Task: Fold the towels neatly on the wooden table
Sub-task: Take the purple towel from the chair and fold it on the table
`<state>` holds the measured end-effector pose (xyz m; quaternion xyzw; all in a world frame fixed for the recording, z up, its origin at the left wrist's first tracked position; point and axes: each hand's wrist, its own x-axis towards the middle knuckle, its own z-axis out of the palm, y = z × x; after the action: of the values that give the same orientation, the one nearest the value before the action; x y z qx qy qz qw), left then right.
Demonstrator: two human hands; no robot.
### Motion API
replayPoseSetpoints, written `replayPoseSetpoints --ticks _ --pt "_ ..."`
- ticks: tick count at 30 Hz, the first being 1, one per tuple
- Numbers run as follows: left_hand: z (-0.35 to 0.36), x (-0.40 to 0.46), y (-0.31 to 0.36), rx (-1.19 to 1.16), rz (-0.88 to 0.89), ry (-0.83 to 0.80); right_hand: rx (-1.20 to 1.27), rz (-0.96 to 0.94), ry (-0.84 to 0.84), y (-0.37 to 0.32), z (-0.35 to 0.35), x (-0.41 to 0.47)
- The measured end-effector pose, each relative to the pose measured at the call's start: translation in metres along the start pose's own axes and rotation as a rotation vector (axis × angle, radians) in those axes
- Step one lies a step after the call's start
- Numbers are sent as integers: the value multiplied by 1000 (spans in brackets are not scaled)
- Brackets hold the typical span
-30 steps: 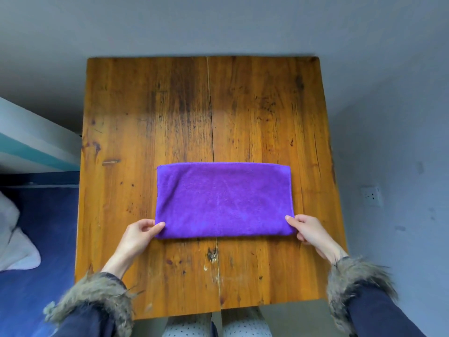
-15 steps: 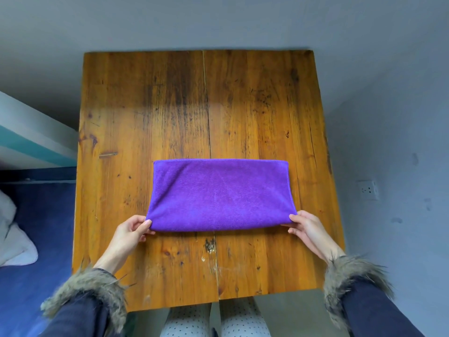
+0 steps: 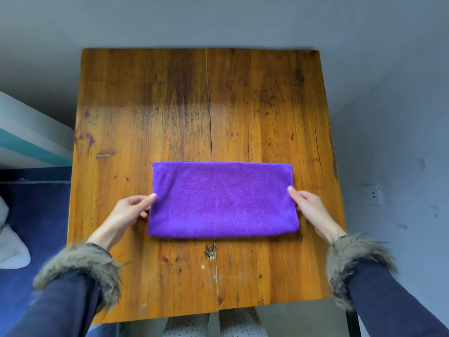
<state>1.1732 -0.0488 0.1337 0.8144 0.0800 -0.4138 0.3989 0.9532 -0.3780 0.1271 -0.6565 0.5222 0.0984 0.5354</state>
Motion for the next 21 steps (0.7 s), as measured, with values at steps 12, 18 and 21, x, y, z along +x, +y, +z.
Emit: replayPoseSetpoints --ticks 12,18,21 --pt "15 38 52 -240 96 164 159 -39 110 -40 4 37" --pt "9 22 30 -378 214 122 245 -65 59 -28 -1 27" --pt "11 22 23 -378 238 124 242 -78 55 -21 -1 24"
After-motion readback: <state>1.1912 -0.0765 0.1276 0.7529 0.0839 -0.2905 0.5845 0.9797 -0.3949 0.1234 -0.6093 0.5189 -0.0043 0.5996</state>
